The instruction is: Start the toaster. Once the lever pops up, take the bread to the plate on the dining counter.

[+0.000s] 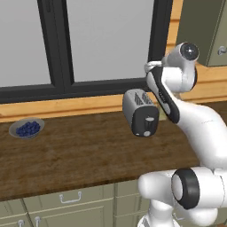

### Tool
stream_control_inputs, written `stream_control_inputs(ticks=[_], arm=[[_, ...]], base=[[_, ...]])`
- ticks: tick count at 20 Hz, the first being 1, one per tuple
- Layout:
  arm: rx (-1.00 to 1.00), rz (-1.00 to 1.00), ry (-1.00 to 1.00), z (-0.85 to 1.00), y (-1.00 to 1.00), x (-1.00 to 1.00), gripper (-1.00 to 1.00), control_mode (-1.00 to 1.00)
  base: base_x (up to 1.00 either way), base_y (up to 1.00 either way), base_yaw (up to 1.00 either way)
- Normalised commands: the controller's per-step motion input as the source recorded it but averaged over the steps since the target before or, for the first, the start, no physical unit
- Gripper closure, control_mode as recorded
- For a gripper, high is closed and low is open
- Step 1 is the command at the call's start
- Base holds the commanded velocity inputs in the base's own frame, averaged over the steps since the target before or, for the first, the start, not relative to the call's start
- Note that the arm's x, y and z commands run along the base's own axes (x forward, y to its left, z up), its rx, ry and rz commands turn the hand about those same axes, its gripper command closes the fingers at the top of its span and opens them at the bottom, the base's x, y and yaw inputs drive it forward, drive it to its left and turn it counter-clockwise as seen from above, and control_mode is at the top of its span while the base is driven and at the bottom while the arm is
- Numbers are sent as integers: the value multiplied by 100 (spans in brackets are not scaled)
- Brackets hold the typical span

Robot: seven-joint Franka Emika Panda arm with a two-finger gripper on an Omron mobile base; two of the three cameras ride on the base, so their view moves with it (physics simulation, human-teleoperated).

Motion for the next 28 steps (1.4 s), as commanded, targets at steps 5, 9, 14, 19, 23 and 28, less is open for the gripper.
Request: stream_control_inputs(ticks=[5, 9, 14, 19, 23, 28], arm=[[-22, 11, 15, -2, 5, -100, 100, -100], [-16, 6, 14, -41, 9, -90, 100, -100], [-9, -1, 2, -47, 3, -18, 100, -100], [-2, -13, 0, -29, 0, 0, 100, -100], [0, -27, 0, -21, 0, -1, 100, -100], [0, -11, 0, -7, 0, -1, 100, 100]], base=[[0, 0, 0], [0, 0, 0], [0, 0, 0], [0, 0, 0], [0, 0, 0], [-13, -3, -22]])
